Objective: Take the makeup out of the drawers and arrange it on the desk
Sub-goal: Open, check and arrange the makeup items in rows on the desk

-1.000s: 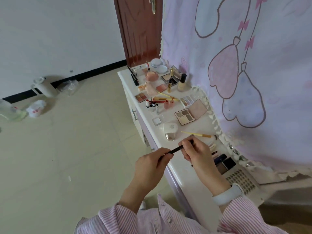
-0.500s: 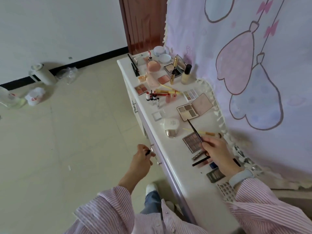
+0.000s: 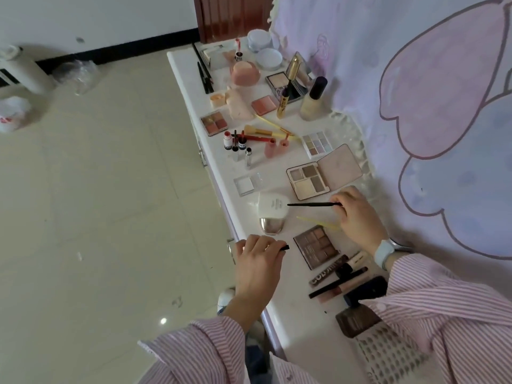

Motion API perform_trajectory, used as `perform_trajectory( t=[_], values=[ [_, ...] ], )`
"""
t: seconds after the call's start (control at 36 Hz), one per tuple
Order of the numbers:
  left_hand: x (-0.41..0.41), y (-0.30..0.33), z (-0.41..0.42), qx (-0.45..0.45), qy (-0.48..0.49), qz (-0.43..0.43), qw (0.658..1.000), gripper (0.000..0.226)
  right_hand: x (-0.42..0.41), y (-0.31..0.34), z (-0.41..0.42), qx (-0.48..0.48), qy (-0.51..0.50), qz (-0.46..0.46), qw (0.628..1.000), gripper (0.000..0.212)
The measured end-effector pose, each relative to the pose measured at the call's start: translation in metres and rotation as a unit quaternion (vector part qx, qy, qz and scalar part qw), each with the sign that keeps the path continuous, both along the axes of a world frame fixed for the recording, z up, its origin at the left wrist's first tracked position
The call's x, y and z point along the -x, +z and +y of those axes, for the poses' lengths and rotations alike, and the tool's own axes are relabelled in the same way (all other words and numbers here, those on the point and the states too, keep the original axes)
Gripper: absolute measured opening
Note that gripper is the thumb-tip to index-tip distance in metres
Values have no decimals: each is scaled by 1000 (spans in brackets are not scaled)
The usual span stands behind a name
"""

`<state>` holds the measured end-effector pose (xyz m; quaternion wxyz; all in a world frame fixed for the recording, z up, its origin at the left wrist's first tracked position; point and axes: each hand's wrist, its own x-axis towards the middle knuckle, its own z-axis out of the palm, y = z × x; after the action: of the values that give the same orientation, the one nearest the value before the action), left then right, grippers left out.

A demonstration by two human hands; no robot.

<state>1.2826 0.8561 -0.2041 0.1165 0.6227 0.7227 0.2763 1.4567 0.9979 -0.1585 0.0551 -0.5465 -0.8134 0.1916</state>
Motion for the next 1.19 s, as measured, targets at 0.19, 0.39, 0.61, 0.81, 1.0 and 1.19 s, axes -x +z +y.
perform_trajectory(
  t=[0.19, 0.39, 0.61, 0.81, 1.0, 1.19],
  values=[
    [-11, 0, 21, -47, 11, 17, 999, 21, -16, -9, 22, 2, 57, -106, 993, 23],
    [-22, 6, 48, -48, -10, 29, 998, 14, -16, -19, 23, -38, 27, -103, 994, 26],
    [-36, 20, 102, -4, -49, 52, 997, 9, -14, -21, -14, -48, -89, -62, 993, 23],
    [-52, 28, 123, 138, -133, 107, 976, 22, -24, -35, -45, -71, -138, -8, 988, 25],
    [-60, 20, 135, 157, -171, 119, 965, 25, -25, -41, -50, -107, -101, -33, 989, 32],
    [-57, 14, 133, 102, -147, 128, 975, 18, -28, -43, -44, -134, -44, -79, 987, 29]
  ],
)
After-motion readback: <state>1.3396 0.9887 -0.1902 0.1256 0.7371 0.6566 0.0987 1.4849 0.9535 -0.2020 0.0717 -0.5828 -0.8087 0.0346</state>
